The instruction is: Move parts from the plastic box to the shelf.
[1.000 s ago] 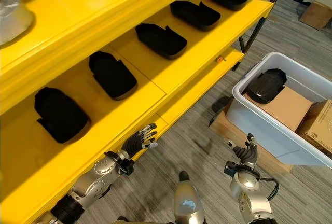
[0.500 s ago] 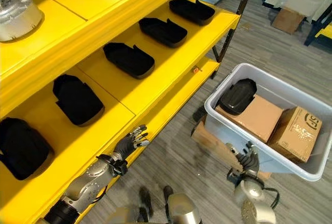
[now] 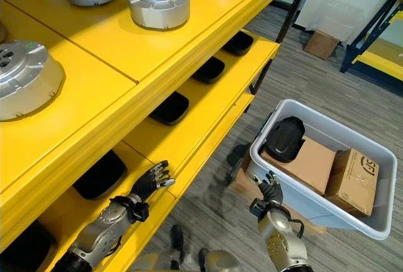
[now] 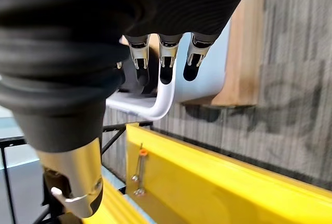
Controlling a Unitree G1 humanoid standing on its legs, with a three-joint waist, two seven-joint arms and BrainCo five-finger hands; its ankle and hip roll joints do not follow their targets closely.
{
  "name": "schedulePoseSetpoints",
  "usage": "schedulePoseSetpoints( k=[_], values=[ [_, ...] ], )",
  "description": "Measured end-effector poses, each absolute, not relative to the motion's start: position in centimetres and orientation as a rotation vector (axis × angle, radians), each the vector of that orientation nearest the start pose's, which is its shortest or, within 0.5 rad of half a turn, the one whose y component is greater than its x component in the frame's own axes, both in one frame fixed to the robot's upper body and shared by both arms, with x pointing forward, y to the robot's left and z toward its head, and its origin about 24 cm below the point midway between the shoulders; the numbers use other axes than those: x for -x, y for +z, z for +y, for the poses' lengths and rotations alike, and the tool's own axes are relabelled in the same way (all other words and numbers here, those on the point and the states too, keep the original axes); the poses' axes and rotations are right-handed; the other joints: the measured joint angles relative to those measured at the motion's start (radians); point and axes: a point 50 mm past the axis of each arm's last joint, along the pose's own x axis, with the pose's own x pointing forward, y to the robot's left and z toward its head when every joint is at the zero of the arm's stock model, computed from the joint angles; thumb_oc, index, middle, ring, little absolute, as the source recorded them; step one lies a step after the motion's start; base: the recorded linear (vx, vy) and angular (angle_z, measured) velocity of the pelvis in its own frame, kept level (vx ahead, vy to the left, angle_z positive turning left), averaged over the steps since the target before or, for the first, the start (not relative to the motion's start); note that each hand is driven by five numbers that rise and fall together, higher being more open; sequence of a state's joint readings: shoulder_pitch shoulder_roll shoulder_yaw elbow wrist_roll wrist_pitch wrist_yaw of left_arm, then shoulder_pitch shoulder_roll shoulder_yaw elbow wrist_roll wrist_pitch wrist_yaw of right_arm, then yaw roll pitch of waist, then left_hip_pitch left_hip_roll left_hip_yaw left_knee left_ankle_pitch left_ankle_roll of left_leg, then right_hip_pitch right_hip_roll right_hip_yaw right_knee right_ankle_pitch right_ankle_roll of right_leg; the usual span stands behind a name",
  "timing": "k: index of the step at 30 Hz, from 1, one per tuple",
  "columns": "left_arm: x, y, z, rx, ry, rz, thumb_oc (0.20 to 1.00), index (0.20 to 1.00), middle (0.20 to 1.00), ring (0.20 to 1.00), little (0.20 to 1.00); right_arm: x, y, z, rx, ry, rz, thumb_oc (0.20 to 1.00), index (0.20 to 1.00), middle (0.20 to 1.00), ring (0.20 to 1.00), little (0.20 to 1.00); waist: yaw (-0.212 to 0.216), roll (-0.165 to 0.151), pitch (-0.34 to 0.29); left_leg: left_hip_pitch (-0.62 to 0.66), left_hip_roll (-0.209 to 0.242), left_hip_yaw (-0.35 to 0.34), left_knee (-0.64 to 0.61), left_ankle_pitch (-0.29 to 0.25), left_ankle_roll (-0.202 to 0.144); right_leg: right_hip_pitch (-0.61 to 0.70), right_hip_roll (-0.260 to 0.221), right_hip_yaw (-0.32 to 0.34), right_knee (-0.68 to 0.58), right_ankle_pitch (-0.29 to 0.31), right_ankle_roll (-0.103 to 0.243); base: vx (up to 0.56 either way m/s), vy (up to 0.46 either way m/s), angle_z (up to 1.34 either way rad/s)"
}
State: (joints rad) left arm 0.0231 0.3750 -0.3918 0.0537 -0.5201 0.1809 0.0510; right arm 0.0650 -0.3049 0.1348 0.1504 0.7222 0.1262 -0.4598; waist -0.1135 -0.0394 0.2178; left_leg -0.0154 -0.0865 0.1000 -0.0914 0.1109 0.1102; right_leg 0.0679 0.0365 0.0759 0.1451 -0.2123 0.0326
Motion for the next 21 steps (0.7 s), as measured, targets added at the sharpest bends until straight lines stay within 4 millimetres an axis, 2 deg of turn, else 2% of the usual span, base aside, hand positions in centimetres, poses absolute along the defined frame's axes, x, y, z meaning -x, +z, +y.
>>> schedulePoseSetpoints(
  k=[3,6,7,9,12,13,14,15,16,17,18,19,20,21],
  values=[
    [-22.2,-1.3,14.2,0.097,-0.253,0.428,1.000,1.000,1.000,1.000,1.000,-22.4,-2.3,-20.5,-0.304,-0.414,0.486,1.000,1.000,1.000,1.000,1.000,0.011,-0.002,0.001,0.013,0.028,0.026,0.000,-0.007,-0.002,-0.028,0.016,-0.043,0.067,0.015,0.016,-0.03,-0.019,-0.29],
    [-21.9,-1.6,14.5,0.089,-0.230,0.444,1.000,1.000,1.000,1.000,1.000,-22.8,-2.1,-20.2,-0.300,-0.411,0.488,1.000,1.000,1.000,1.000,1.000,0.040,-0.004,0.003,0.036,0.066,0.061,-0.001,-0.028,0.002,-0.045,0.022,-0.134,0.109,0.030,0.046,-0.02,-0.106,-0.52],
    [-21.9,-1.7,14.4,0.091,-0.229,0.449,1.000,1.000,1.000,1.000,1.000,-23.0,-2.0,-20.2,-0.299,-0.413,0.484,1.000,1.000,1.000,1.000,1.000,0.042,-0.002,0.004,0.035,0.077,0.065,0.000,-0.030,0.005,-0.066,0.019,-0.172,0.136,0.022,0.044,0.02,-0.225,-0.42],
    [-21.8,-1.9,14.0,0.103,-0.232,0.461,1.000,1.000,1.000,1.000,1.000,-23.0,-2.0,-20.2,-0.293,-0.429,0.491,1.000,1.000,1.000,1.000,1.000,0.044,0.004,0.008,0.031,0.104,0.066,0.001,-0.029,0.006,-0.100,-0.041,-0.180,0.161,0.026,0.046,0.02,-0.245,-0.15],
    [-21.7,-2.1,14.0,0.103,-0.231,0.470,1.000,1.000,1.000,1.000,1.000,-22.7,-2.5,-20.0,-0.303,-0.443,0.512,1.000,1.000,1.000,1.000,1.000,0.048,0.015,0.009,0.033,0.146,0.068,0.008,-0.031,0.002,-0.113,-0.130,-0.171,0.127,0.058,0.097,0.02,-0.214,-0.04],
    [-21.6,-2.2,14.2,0.103,-0.225,0.474,1.000,1.000,1.000,1.000,1.000,-22.6,-2.7,-19.7,-0.312,-0.445,0.521,1.000,1.000,1.000,1.000,1.000,0.049,0.011,0.006,0.032,0.163,0.068,0.009,-0.030,-0.004,-0.109,-0.163,-0.172,0.085,0.093,0.121,0.04,-0.334,-0.08],
    [-21.6,-2.4,14.4,0.103,-0.209,0.486,1.000,1.000,1.000,1.000,1.000,-22.6,-2.8,-19.6,-0.316,-0.446,0.530,1.000,1.000,1.000,1.000,1.000,0.051,0.013,0.008,0.032,0.180,0.070,0.013,-0.032,-0.030,-0.119,-0.199,-0.171,0.082,0.106,0.135,0.05,-0.438,-0.13],
    [-21.2,-3.2,15.0,0.094,-0.158,0.520,1.000,1.000,1.000,1.000,1.000,-22.3,-3.3,-19.0,-0.327,-0.445,0.560,1.000,1.000,1.000,1.000,1.000,0.054,0.007,0.000,0.034,0.212,0.081,0.018,-0.038,-0.055,-0.114,-0.260,-0.167,0.013,0.153,0.151,0.06,-0.544,-0.16],
    [-21.0,-3.3,15.4,0.086,-0.147,0.526,1.000,1.000,1.000,1.000,1.000,-22.2,-3.5,-18.7,-0.326,-0.433,0.573,1.000,1.000,1.000,1.000,1.000,0.055,0.008,0.000,0.034,0.225,0.081,0.017,-0.039,-0.059,-0.113,-0.284,-0.168,-0.015,0.170,0.161,0.07,-0.552,-0.14],
    [-20.9,-3.3,15.6,0.085,-0.137,0.528,1.000,1.000,1.000,1.000,1.000,-22.2,-3.6,-18.4,-0.322,-0.421,0.584,1.000,1.000,1.000,1.000,1.000,0.057,0.004,-0.004,0.034,0.246,0.082,0.014,-0.030,-0.095,-0.108,-0.300,-0.178,-0.052,0.189,0.160,0.05,-0.395,-0.08],
    [-20.7,-3.2,15.9,0.086,-0.126,0.524,1.000,1.000,1.000,1.000,1.000,-21.9,-3.9,-18.3,-0.322,-0.419,0.601,1.000,1.000,1.000,1.000,1.000,0.061,-0.011,-0.016,0.037,0.272,0.078,0.003,-0.014,-0.142,-0.086,-0.302,-0.185,-0.111,0.206,0.150,0.05,-0.410,-0.01],
    [-20.6,-3.1,16.2,0.077,-0.117,0.520,1.000,1.000,1.000,1.000,1.000,-21.7,-4.1,-18.2,-0.320,-0.418,0.612,1.000,1.000,1.000,1.000,1.000,0.065,-0.022,-0.023,0.037,0.285,0.073,-0.007,-0.006,-0.162,-0.074,-0.297,-0.186,-0.141,0.209,0.150,0.04,-0.446,0.08],
    [-20.5,-3.0,16.7,0.058,-0.110,0.519,1.000,1.000,1.000,1.000,1.000,-21.6,-4.2,-18.1,-0.320,-0.416,0.620,1.000,1.000,1.000,1.000,1.000,0.072,-0.049,-0.035,0.034,0.297,0.064,-0.007,0.007,-0.201,-0.055,-0.285,-0.185,-0.166,0.218,0.150,0.03,-0.414,0.21],
    [-20.4,-3.5,16.5,0.085,-0.081,0.539,1.000,1.000,1.000,1.000,1.000,-21.8,-4.2,-18.7,-0.296,-0.426,0.621,1.000,1.000,1.000,1.000,1.000,0.068,-0.005,-0.026,0.036,0.351,0.048,-0.008,0.014,-0.226,-0.039,-0.229,-0.192,-0.171,0.262,0.143,0.03,-0.374,0.17]
  ],
)
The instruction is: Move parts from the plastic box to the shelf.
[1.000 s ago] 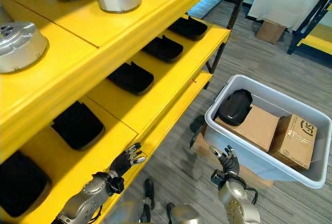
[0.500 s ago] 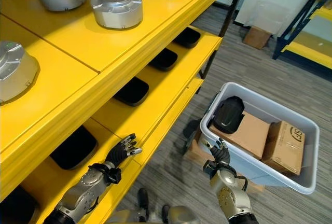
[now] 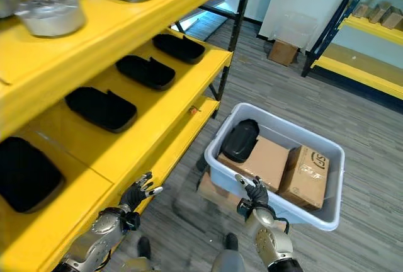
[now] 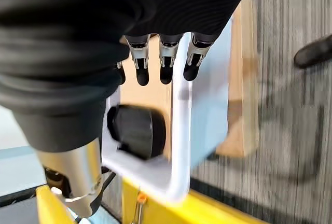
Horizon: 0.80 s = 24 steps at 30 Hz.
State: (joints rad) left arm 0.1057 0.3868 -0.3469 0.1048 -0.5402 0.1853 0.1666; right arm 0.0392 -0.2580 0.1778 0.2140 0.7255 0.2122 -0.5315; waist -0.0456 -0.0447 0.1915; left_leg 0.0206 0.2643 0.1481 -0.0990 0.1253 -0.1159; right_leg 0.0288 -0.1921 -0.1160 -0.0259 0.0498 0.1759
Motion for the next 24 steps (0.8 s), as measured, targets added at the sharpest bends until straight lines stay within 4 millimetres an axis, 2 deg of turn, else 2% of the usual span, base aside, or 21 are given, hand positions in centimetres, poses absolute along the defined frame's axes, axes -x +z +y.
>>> schedulePoseSetpoints(
  k=[2,4,5,8,9,13,15,18,20,21,22,23,24],
  values=[
    [-19.2,-4.4,14.8,0.211,-0.073,0.586,1.000,1.000,1.000,1.000,1.000,-21.6,-4.1,-20.2,-0.235,-0.444,0.617,1.000,1.000,1.000,1.000,1.000,0.006,0.070,-0.013,0.003,0.086,-0.004,0.008,-0.015,0.058,-0.003,0.101,-0.014,-0.013,-0.009,-0.056,0.05,-0.368,-0.16],
    [-18.7,-4.7,13.4,0.299,-0.082,0.607,1.000,1.000,1.000,1.000,1.000,-21.7,-3.8,-21.1,-0.199,-0.461,0.607,1.000,1.000,1.000,1.000,1.000,-0.005,0.093,-0.024,0.013,0.062,0.022,0.018,-0.011,0.067,0.002,0.125,-0.013,-0.022,-0.010,-0.069,0.03,-0.345,-0.11],
    [-18.9,-4.5,12.5,0.354,-0.114,0.600,1.000,1.000,1.000,1.000,1.000,-21.6,-3.5,-21.9,-0.167,-0.472,0.599,1.000,1.000,1.000,1.000,1.000,-0.026,0.108,-0.025,0.012,0.080,0.037,0.026,0.006,0.084,0.000,0.149,-0.030,-0.012,-0.024,-0.090,0.01,-0.352,0.10],
    [-19.3,-4.0,11.7,0.377,-0.187,0.574,1.000,1.000,1.000,1.000,1.000,-21.5,-3.2,-23.2,-0.132,-0.495,0.588,1.000,1.000,1.000,1.000,1.000,-0.032,0.110,-0.024,0.004,0.094,0.042,0.055,0.013,0.090,-0.008,0.165,-0.033,0.021,-0.053,-0.113,0.00,-0.294,0.05],
    [-19.6,-3.7,11.7,0.374,-0.194,0.561,1.000,1.000,1.000,1.000,1.000,-21.6,-2.9,-23.6,-0.124,-0.504,0.575,1.000,1.000,1.000,1.000,1.000,-0.046,0.121,-0.023,-0.006,0.103,0.039,0.068,0.007,0.086,-0.024,0.171,-0.036,0.052,-0.073,-0.116,0.01,-0.281,0.05],
    [-20.9,-2.9,12.3,0.327,-0.204,0.518,1.000,1.000,1.000,1.000,1.000,-21.9,-2.4,-24.2,-0.091,-0.540,0.540,1.000,1.000,1.000,1.000,1.000,-0.066,0.110,0.018,-0.004,0.102,0.065,0.078,-0.039,0.099,-0.137,0.148,-0.033,0.310,-0.206,-0.125,0.02,-0.285,0.04],
    [-21.4,-2.7,12.7,0.299,-0.207,0.508,1.000,1.000,1.000,1.000,1.000,-21.9,-1.9,-24.2,-0.102,-0.558,0.508,1.000,1.000,1.000,1.000,1.000,-0.073,0.094,0.032,-0.003,0.089,0.072,0.077,-0.042,0.099,-0.185,0.124,-0.036,0.420,-0.264,-0.137,0.03,-0.219,0.10],
    [-21.7,-2.6,13.2,0.270,-0.187,0.506,1.000,1.000,1.000,1.000,1.000,-21.9,-1.2,-24.6,-0.087,-0.572,0.465,1.000,1.000,1.000,1.000,1.000,-0.093,0.092,0.036,-0.003,0.083,0.083,0.083,0.017,0.110,-0.215,0.116,-0.033,0.495,-0.321,-0.146,0.02,-0.126,0.07],
    [-22.1,-2.4,13.8,0.239,-0.168,0.496,1.000,1.000,1.000,1.000,1.000,-22.0,-1.1,-24.5,-0.102,-0.582,0.458,1.000,1.000,1.000,1.000,1.000,-0.106,0.069,0.040,-0.006,0.082,0.089,0.078,0.188,0.077,-0.206,0.108,-0.027,0.495,-0.337,-0.182,0.05,-0.126,-0.04],
    [-22.2,-2.3,13.5,0.243,-0.176,0.492,1.000,1.000,1.000,1.000,1.000,-22.0,-1.1,-24.5,-0.103,-0.587,0.457,1.000,1.000,1.000,1.000,1.000,-0.108,0.057,0.045,-0.005,0.081,0.089,0.092,0.200,0.076,-0.195,0.108,-0.032,0.484,-0.334,-0.195,0.17,-0.131,-0.21],
    [-22.3,-2.3,12.7,0.251,-0.199,0.490,1.000,1.000,1.000,1.000,1.000,-22.1,-1.0,-24.7,-0.086,-0.589,0.448,1.000,1.000,1.000,1.000,1.000,-0.118,0.048,0.046,-0.011,0.059,0.033,0.162,0.185,0.058,-0.170,0.124,0.002,0.471,-0.329,-0.213,0.17,-0.056,-0.31],
    [-22.2,-2.3,12.5,0.253,-0.204,0.491,1.000,1.000,1.000,1.000,1.000,-22.2,-1.0,-24.7,-0.078,-0.585,0.442,1.000,1.000,1.000,1.000,1.000,-0.120,0.044,0.044,-0.014,0.039,0.001,0.193,0.137,0.046,-0.163,0.129,0.019,0.460,-0.318,-0.224,0.26,-0.023,-0.85],
    [-22.0,-2.5,12.2,0.266,-0.190,0.498,1.000,1.000,1.000,1.000,1.000,-22.8,-0.8,-24.7,-0.072,-0.566,0.426,1.000,1.000,1.000,1.000,1.000,-0.110,0.037,0.043,0.011,-0.046,-0.090,0.199,-0.025,0.021,-0.142,0.136,0.079,0.403,-0.278,-0.231,0.15,0.024,-1.08]
  ],
)
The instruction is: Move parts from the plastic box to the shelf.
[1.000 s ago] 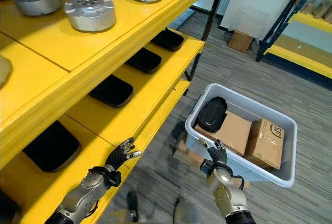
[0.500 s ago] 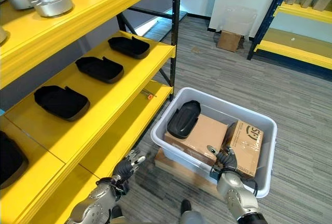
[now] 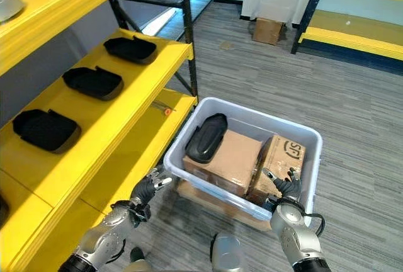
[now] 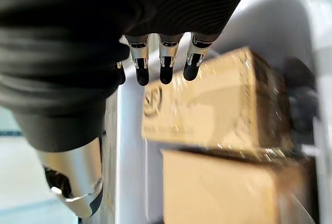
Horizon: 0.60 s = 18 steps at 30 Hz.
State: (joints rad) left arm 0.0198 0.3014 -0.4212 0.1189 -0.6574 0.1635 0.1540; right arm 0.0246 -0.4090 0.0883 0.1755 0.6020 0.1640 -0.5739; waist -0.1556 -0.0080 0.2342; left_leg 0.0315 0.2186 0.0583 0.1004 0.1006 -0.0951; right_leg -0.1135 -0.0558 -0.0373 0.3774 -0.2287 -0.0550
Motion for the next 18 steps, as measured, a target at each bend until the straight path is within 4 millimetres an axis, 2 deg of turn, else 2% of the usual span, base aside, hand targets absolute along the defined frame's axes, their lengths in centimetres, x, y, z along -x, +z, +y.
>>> schedulePoseSetpoints(
  k=[2,3,5,6,7,8,9,10,12,13,15,16,17,18],
  values=[
    [-22.3,-2.3,12.3,0.265,-0.183,0.491,1.000,1.000,1.000,1.000,1.000,-23.1,-0.7,-24.6,-0.069,-0.555,0.420,1.000,1.000,1.000,1.000,1.000,-0.001,0.009,-0.002,0.000,-0.065,-0.012,-0.040,-0.058,0.005,0.055,0.034,0.037,-0.114,0.059,0.005,0.14,0.051,-0.92],
    [-22.4,-2.2,12.7,0.263,-0.173,0.484,1.000,1.000,1.000,1.000,1.000,-22.8,-1.0,-24.5,-0.061,-0.550,0.430,1.000,1.000,1.000,1.000,1.000,0.002,-0.002,0.002,-0.001,-0.087,-0.009,-0.073,-0.064,0.007,0.091,0.046,0.034,-0.160,0.084,-0.004,0.24,0.109,-0.34],
    [-23.0,-1.7,12.8,0.255,-0.179,0.463,1.000,1.000,1.000,1.000,1.000,-22.4,-1.3,-24.5,-0.060,-0.549,0.443,1.000,1.000,1.000,1.000,1.000,-0.007,-0.006,0.002,-0.030,-0.095,-0.004,-0.081,-0.063,0.007,0.130,0.059,0.030,-0.202,0.082,-0.008,0.21,0.103,-0.03],
    [-23.4,-1.5,12.6,0.253,-0.185,0.450,1.000,1.000,1.000,1.000,1.000,-21.6,-1.8,-24.5,-0.071,-0.566,0.463,1.000,1.000,1.000,1.000,1.000,-0.001,-0.018,0.009,-0.107,-0.102,0.014,-0.142,-0.051,-0.001,0.167,0.078,0.040,-0.247,0.081,-0.018,0.15,0.120,-0.19],
    [-23.3,-1.8,12.7,0.250,-0.182,0.462,1.000,1.000,1.000,1.000,1.000,-21.6,-1.9,-24.3,-0.078,-0.562,0.468,1.000,1.000,1.000,1.000,1.000,0.009,-0.013,0.014,-0.133,-0.100,0.013,-0.174,-0.046,0.002,0.179,0.086,0.056,-0.259,0.088,-0.023,0.13,0.114,-0.35],
    [-23.2,-2.0,12.7,0.249,-0.175,0.472,1.000,1.000,1.000,1.000,1.000,-21.6,-2.1,-23.9,-0.091,-0.551,0.475,1.000,1.000,1.000,1.000,1.000,0.001,-0.007,0.019,-0.153,-0.111,0.001,-0.172,-0.048,0.001,0.194,0.097,0.077,-0.267,0.100,-0.028,0.16,0.151,-0.44],
    [-23.1,-2.1,12.9,0.247,-0.163,0.473,1.000,1.000,1.000,1.000,1.000,-21.8,-2.0,-23.8,-0.100,-0.546,0.472,1.000,1.000,1.000,1.000,1.000,0.003,-0.006,0.028,-0.162,-0.125,-0.047,-0.169,-0.050,0.004,0.210,0.097,0.094,-0.269,0.099,-0.028,0.12,0.107,-1.43],
    [-22.4,-2.6,13.1,0.246,-0.134,0.490,1.000,1.000,1.000,1.000,1.000,-22.6,-2.2,-22.5,-0.158,-0.508,0.477,1.000,1.000,1.000,1.000,1.000,0.040,-0.004,0.036,-0.152,-0.136,-0.095,-0.152,-0.065,0.032,0.217,0.101,0.197,-0.255,0.091,-0.020,0.12,0.112,-1.57],
    [-22.5,-2.5,12.9,0.248,-0.139,0.482,1.000,1.000,1.000,1.000,1.000,-22.7,-2.1,-22.0,-0.169,-0.493,0.470,1.000,1.000,1.000,1.000,1.000,0.017,0.030,0.044,-0.114,-0.129,-0.088,-0.153,-0.077,0.048,0.242,0.107,0.213,-0.254,0.079,-0.003,0.09,0.087,-1.05],
    [-22.8,-2.2,12.6,0.253,-0.146,0.465,1.000,1.000,1.000,1.000,1.000,-22.6,-2.1,-22.2,-0.152,-0.489,0.475,1.000,1.000,1.000,1.000,1.000,-0.001,0.059,0.049,-0.086,-0.119,-0.098,-0.166,-0.045,0.053,0.246,0.122,0.216,-0.247,0.061,0.015,0.08,0.081,-0.40],
    [-23.4,-1.7,12.6,0.250,-0.145,0.433,1.000,1.000,1.000,1.000,1.000,-22.5,-2.4,-21.8,-0.154,-0.473,0.487,1.000,1.000,1.000,1.000,1.000,0.008,0.041,0.060,-0.073,-0.126,-0.070,-0.168,-0.006,0.054,0.220,0.109,0.212,-0.200,0.027,0.042,0.07,0.066,-0.57],
    [-23.6,-1.4,12.7,0.242,-0.141,0.423,1.000,1.000,1.000,1.000,1.000,-22.5,-2.4,-21.3,-0.154,-0.451,0.490,1.000,1.000,1.000,1.000,1.000,0.017,0.027,0.062,-0.069,-0.137,-0.054,-0.170,0.024,0.054,0.205,0.092,0.185,-0.187,0.012,0.052,0.08,0.075,-0.59],
    [-24.0,-1.1,12.6,0.234,-0.147,0.408,1.000,1.000,1.000,1.000,1.000,-22.5,-2.6,-20.9,-0.152,-0.429,0.493,1.000,1.000,1.000,1.000,1.000,0.005,0.016,0.064,-0.063,-0.165,-0.044,-0.174,0.065,0.059,0.216,0.058,0.180,-0.201,0.002,0.068,0.06,0.054,-0.39],
    [-24.3,-0.8,12.5,0.233,-0.151,0.398,1.000,1.000,1.000,1.000,1.000,-22.5,-2.6,-20.8,-0.154,-0.425,0.494,1.000,1.000,1.000,1.000,1.000,0.005,0.011,0.068,-0.056,-0.176,-0.040,-0.180,0.066,0.065,0.223,0.045,0.178,-0.208,-0.001,0.073,0.06,0.056,-0.09]
  ],
)
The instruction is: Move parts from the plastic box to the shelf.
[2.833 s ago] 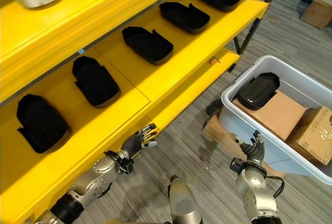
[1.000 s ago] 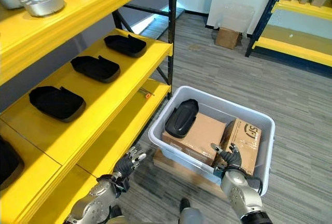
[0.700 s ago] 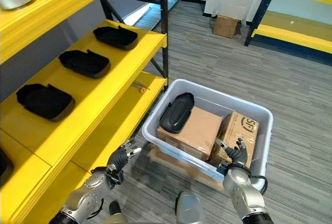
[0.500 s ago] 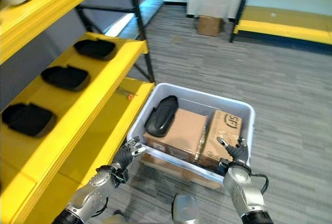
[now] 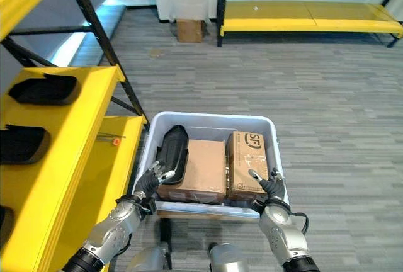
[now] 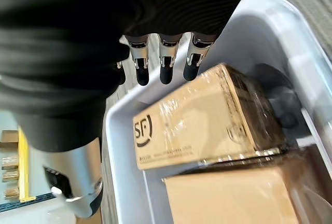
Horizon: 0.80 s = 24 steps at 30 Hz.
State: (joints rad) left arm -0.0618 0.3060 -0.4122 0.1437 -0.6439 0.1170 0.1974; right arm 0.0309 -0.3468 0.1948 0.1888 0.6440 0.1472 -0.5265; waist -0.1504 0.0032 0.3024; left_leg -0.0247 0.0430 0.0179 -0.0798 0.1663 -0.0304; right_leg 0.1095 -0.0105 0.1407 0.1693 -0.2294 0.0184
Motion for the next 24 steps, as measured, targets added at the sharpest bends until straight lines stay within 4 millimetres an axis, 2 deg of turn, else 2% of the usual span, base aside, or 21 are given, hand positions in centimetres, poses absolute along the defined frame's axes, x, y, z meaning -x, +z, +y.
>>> schedulePoseSetpoints(
  k=[2,6,9,13,15,16,18,21,22,24],
  values=[
    [-24.6,-0.5,12.6,0.224,-0.154,0.384,1.000,1.000,1.000,1.000,1.000,-22.6,-2.6,-20.2,-0.160,-0.403,0.495,1.000,1.000,1.000,1.000,1.000,0.003,-0.005,0.002,0.011,-0.017,0.017,-0.011,0.001,0.011,0.008,-0.027,-0.020,-0.013,-0.004,0.018,0.06,0.041,-0.05],
    [-24.2,-0.9,13.4,0.200,-0.141,0.407,1.000,1.000,1.000,1.000,1.000,-23.9,-1.7,-19.1,-0.183,-0.359,0.456,1.000,1.000,1.000,1.000,1.000,0.033,-0.006,0.003,0.028,-0.005,0.052,-0.012,-0.006,0.012,0.009,-0.031,-0.050,-0.018,0.001,0.025,0.07,0.033,-0.21],
    [-23.6,-1.5,13.6,0.195,-0.134,0.436,1.000,1.000,1.000,1.000,1.000,-24.6,-1.1,-19.0,-0.166,-0.346,0.431,1.000,1.000,1.000,1.000,1.000,0.035,-0.003,0.005,0.041,0.013,0.071,-0.012,-0.013,0.003,0.006,-0.020,-0.055,-0.012,0.002,0.025,0.05,0.025,-0.26],
    [-22.6,-2.4,13.8,0.198,-0.116,0.477,1.000,1.000,1.000,1.000,1.000,-24.8,-0.7,-19.1,-0.133,-0.311,0.423,1.000,1.000,1.000,1.000,1.000,0.060,0.026,0.012,0.046,0.056,0.141,-0.012,-0.023,-0.014,-0.058,-0.013,-0.142,0.042,0.004,0.021,0.00,-0.027,-0.52],
    [-22.6,-2.1,14.1,0.195,-0.108,0.464,1.000,1.000,1.000,1.000,1.000,-25.3,-0.4,-18.4,-0.098,-0.262,0.409,1.000,1.000,1.000,1.000,1.000,0.077,0.035,0.017,0.040,0.079,0.178,-0.012,-0.026,-0.027,-0.108,-0.010,-0.187,0.075,0.000,0.009,-0.02,-0.079,-0.62],
    [-22.7,-1.9,13.9,0.196,-0.113,0.455,1.000,1.000,1.000,1.000,1.000,-25.4,-0.3,-18.2,-0.079,-0.246,0.395,1.000,1.000,1.000,1.000,1.000,0.078,0.041,0.022,0.038,0.087,0.184,-0.011,-0.024,-0.033,-0.115,-0.002,-0.187,0.080,0.005,-0.005,-0.04,-0.048,-0.50],
    [-22.9,-1.4,13.7,0.178,-0.120,0.426,1.000,1.000,1.000,1.000,1.000,-25.5,0.1,-18.2,-0.057,-0.228,0.364,1.000,1.000,1.000,1.000,1.000,0.079,0.051,0.027,0.023,0.096,0.185,-0.005,-0.021,-0.038,-0.133,0.008,-0.184,0.086,0.005,-0.006,-0.02,-0.018,-0.10],
    [-24.0,-0.2,13.6,0.175,-0.109,0.357,1.000,1.000,1.000,1.000,1.000,-26.0,2.5,-18.7,0.016,-0.197,0.216,1.000,1.000,1.000,1.000,1.000,0.077,0.072,0.056,0.004,0.106,0.188,0.000,-0.013,-0.044,-0.167,0.019,-0.184,0.110,0.005,-0.006,0.00,0.030,-0.12],
    [-24.3,0.2,13.6,0.183,-0.105,0.341,1.000,1.000,1.000,1.000,1.000,-26.1,3.9,-18.7,0.036,-0.179,0.139,1.000,1.000,1.000,1.000,1.000,0.074,0.079,0.068,0.003,0.105,0.192,0.004,-0.013,-0.044,-0.173,0.019,-0.186,0.116,0.005,-0.006,0.02,0.060,-0.15],
    [-24.8,0.7,13.6,0.220,-0.098,0.325,1.000,1.000,1.000,1.000,1.000,-26.3,5.7,-18.8,0.061,-0.164,0.028,1.000,1.000,1.000,1.000,1.000,0.048,0.082,0.077,-0.006,0.106,0.192,0.013,-0.016,-0.046,-0.179,0.018,-0.184,0.119,0.003,-0.007,0.03,0.067,-0.06]
  ],
)
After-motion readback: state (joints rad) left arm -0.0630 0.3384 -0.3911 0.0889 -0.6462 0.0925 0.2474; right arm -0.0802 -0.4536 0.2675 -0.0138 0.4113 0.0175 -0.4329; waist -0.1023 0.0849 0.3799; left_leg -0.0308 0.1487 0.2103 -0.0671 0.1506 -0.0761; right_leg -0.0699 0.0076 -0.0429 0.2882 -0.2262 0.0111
